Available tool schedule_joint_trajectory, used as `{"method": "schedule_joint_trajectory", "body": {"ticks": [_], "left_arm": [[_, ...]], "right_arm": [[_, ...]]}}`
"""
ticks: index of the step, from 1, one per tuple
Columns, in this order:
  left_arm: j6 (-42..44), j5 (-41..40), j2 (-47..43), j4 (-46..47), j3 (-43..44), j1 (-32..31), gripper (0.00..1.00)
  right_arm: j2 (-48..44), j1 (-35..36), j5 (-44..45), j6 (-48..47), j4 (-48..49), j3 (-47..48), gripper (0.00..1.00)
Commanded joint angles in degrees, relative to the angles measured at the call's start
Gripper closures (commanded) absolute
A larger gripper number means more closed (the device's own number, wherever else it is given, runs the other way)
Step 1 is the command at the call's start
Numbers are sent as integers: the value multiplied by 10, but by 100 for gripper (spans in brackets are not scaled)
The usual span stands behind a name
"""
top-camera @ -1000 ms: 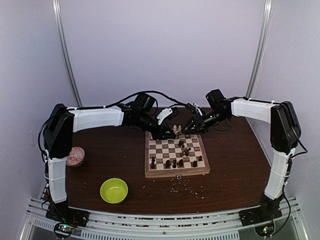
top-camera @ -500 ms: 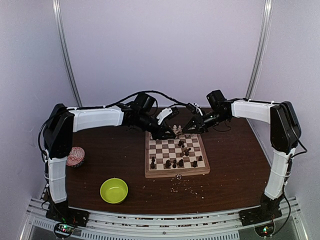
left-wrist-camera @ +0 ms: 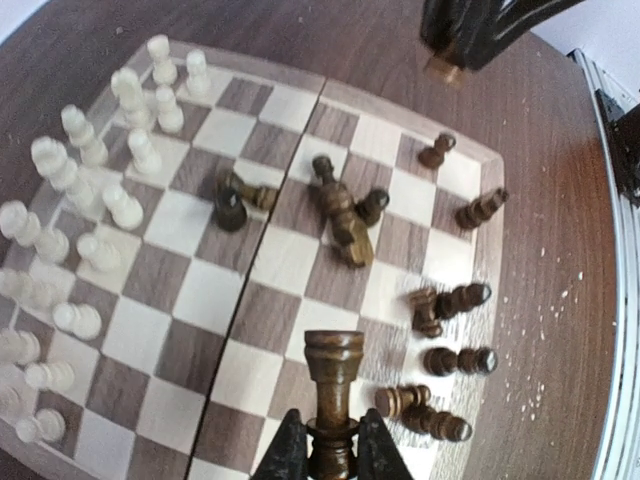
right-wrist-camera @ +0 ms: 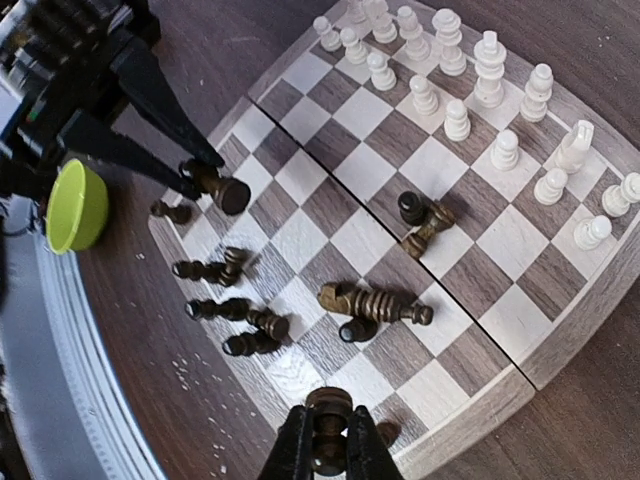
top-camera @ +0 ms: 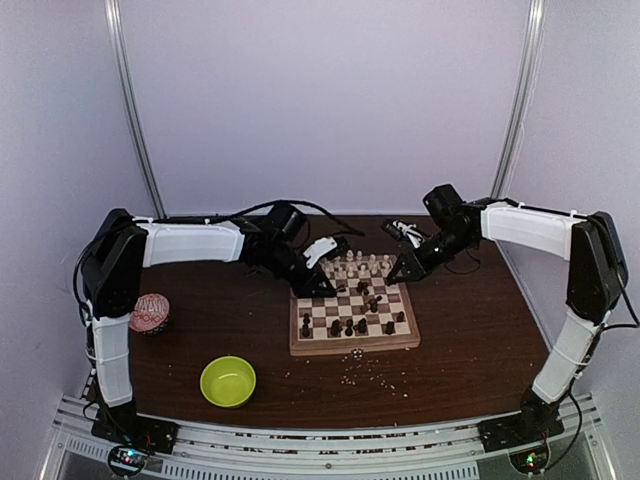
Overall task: Set up the chess pieces on the board
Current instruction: Pass from the left arm to the right, then place the pawn at b7.
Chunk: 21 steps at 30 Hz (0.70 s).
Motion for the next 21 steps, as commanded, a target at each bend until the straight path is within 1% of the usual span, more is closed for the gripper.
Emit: {"method": "schedule_joint_trajectory", "body": {"ticks": [1, 5, 10, 18, 21], "left_arm": [[-1, -27, -52, -7, -43, 5, 84], [-9, -36, -75, 2, -69, 7, 84], [-12, -43, -85, 3, -76, 8, 84], [-13, -48, -92, 2, -77, 8, 84], [-15, -48, -93, 3, -76, 8, 84]], "right_arm": [[-30, 44, 138, -105, -21, -34, 93], [-21, 78, 182, -123, -17, -35, 93], [11, 113, 218, -140, -34, -15, 93], [30, 124, 261, -147, -35, -18, 93], [36, 124, 264, -146, -35, -17, 93]]}}
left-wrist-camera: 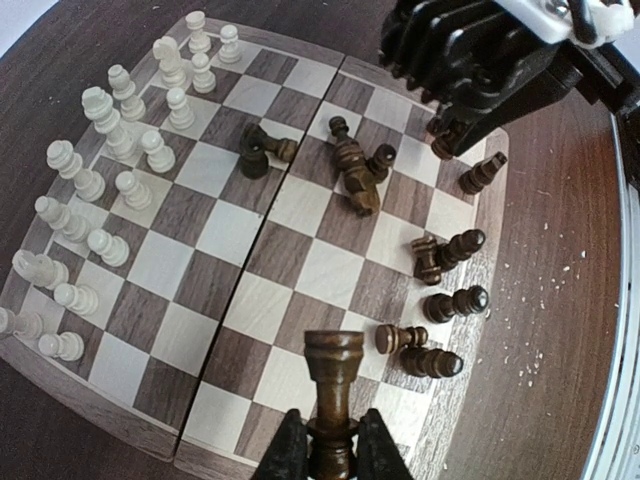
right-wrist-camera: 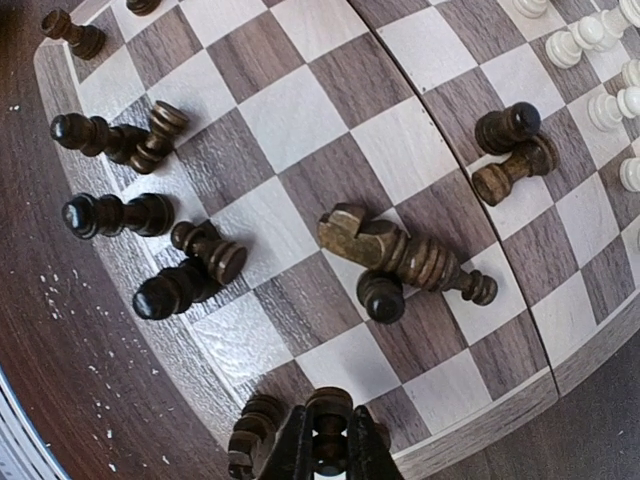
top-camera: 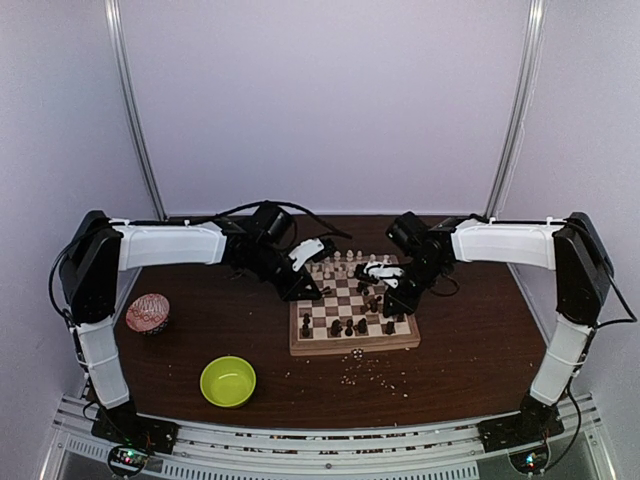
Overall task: Set up the chess pieces on the board
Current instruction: Place the pawn at b7.
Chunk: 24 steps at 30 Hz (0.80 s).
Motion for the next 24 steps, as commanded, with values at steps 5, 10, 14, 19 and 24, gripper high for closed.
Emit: {"method": "schedule_joint_trajectory", "body": {"ticks": [5, 10, 14, 19, 24], "left_arm": [[-9, -6, -17, 21, -3, 4, 84], [-10, -6, -16, 23, -5, 4, 84], [-10, -5, -13, 24, -3, 4, 84], [-10, -4, -12, 24, -3, 4, 84], [-11, 2, -10, 24, 0, 4, 84]], "right_arm": [[19, 2, 25, -6, -5, 14, 92], [27, 2, 18, -4, -3, 16, 92], [33, 3, 18, -4, -3, 19, 90], [34, 4, 19, 5, 0, 22, 80], [17, 0, 12, 9, -11, 32, 72]]}}
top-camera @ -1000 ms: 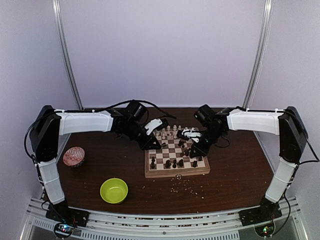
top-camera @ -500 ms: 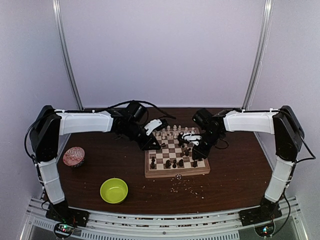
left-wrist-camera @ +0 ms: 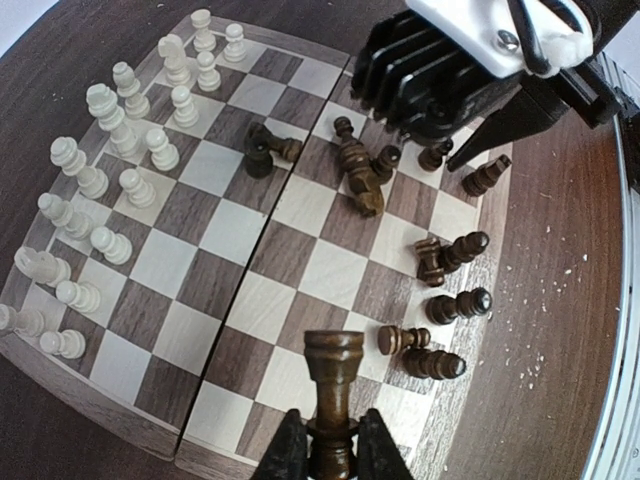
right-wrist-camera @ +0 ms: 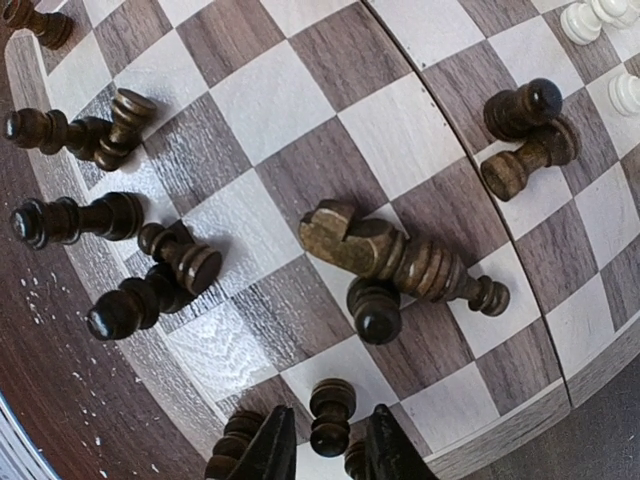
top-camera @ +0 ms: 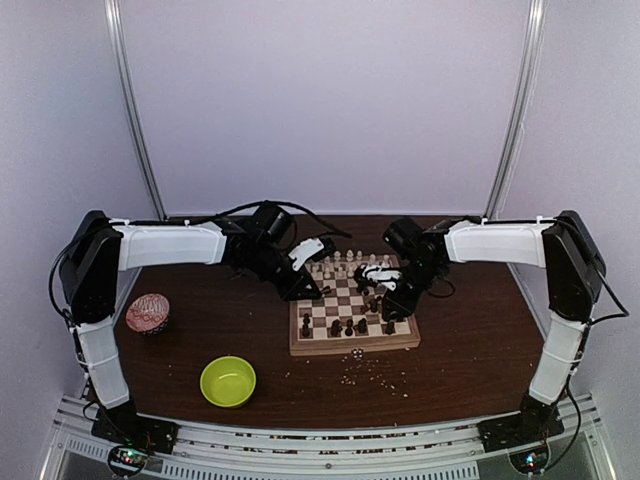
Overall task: Set up the chess pieces on the board
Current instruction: Place the pawn at b7, then pass from the left arm to the right
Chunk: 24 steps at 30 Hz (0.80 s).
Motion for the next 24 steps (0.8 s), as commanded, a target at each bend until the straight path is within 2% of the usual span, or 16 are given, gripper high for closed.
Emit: {"method": "schedule_joint_trajectory", "body": {"ticks": [1, 4, 8, 12, 17, 24], "left_arm": [[-5, 9, -10, 21, 1, 4, 84], [-10, 18, -10, 18, 8, 4, 84], [-25, 45, -1, 1, 35, 4, 84], [-44, 85, 20, -37, 84, 4, 84], [-65, 136, 33, -67, 133, 4, 83], [-88, 183, 39, -85, 151, 4, 83]], "right_arm": [[-19, -3, -6, 1, -18, 25, 71], [-58, -14, -33, -3, -24, 26, 70], [-133, -15, -60, -59, -4, -2, 66], [-189, 11, -36, -136, 23, -31, 61], [-179, 68, 46, -208, 23, -3, 58], [-133, 118, 127, -224, 53, 52, 54]]}}
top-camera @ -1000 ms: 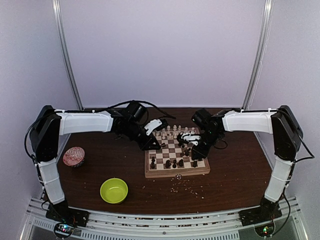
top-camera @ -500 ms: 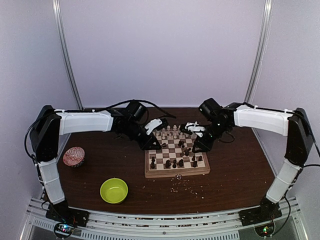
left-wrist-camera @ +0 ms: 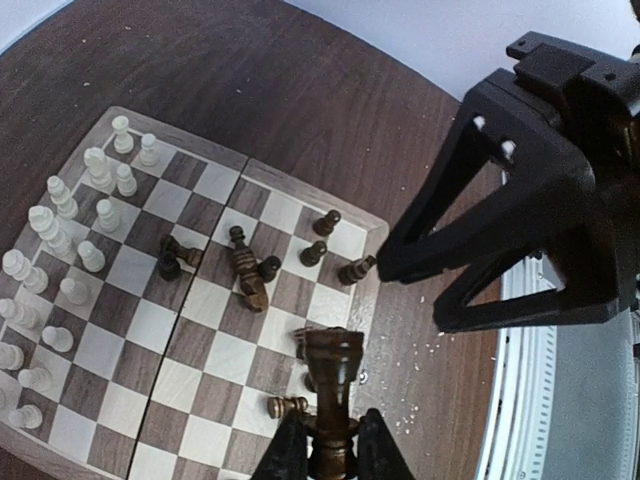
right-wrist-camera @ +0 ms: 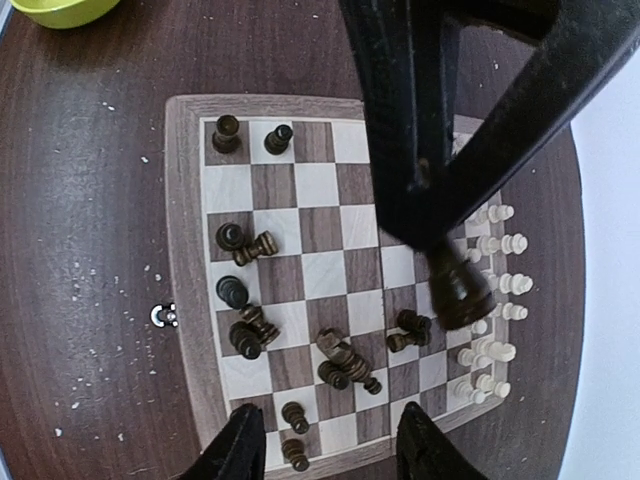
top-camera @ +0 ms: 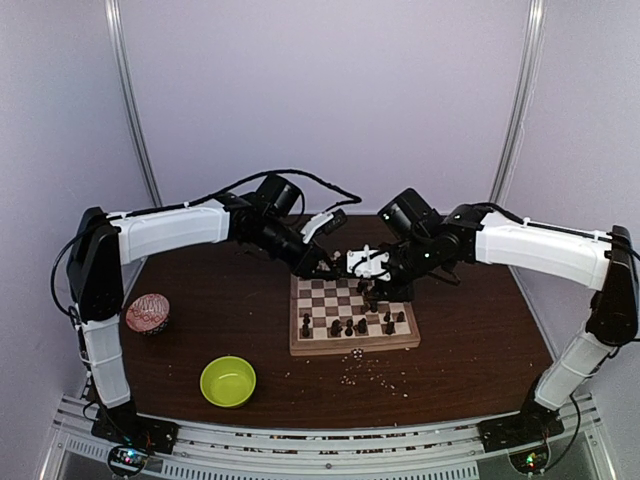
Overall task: Set up the chess pieces on the board
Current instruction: Pass from the left arm to the right
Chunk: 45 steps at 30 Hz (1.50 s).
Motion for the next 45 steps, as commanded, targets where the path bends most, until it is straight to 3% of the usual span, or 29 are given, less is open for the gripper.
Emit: {"method": "schedule_joint_trajectory", "body": {"ticks": [1, 16, 20, 25, 32, 35, 39, 43, 45], "left_arm": [[-23, 58, 13, -18, 18, 4, 83], [-17, 92, 14, -34, 15, 4, 83], [-16, 96, 14, -34, 13, 4, 83], [-19, 101, 16, -34, 15, 4, 83], [-25, 63, -12, -21, 6, 7, 61], [-53, 52, -54, 53, -45, 20, 56], [-139, 48, -112, 226, -143, 28, 53], [-257, 70, -122, 433, -214, 25, 52], [-281, 62, -117, 478, -221, 21, 51]], "right_arm": [[15, 23, 78, -25, 38, 38, 53], [65, 60, 97, -84, 12, 82, 53], [71, 68, 103, -91, 7, 82, 60], [75, 70, 109, -93, 3, 83, 76], [58, 65, 116, -63, 7, 67, 89], [27, 44, 89, -16, 18, 45, 90], [-14, -6, -35, 97, 30, 31, 91], [-34, -62, -149, 206, 72, 9, 91], [-34, -76, -179, 231, 84, 2, 91]]}}
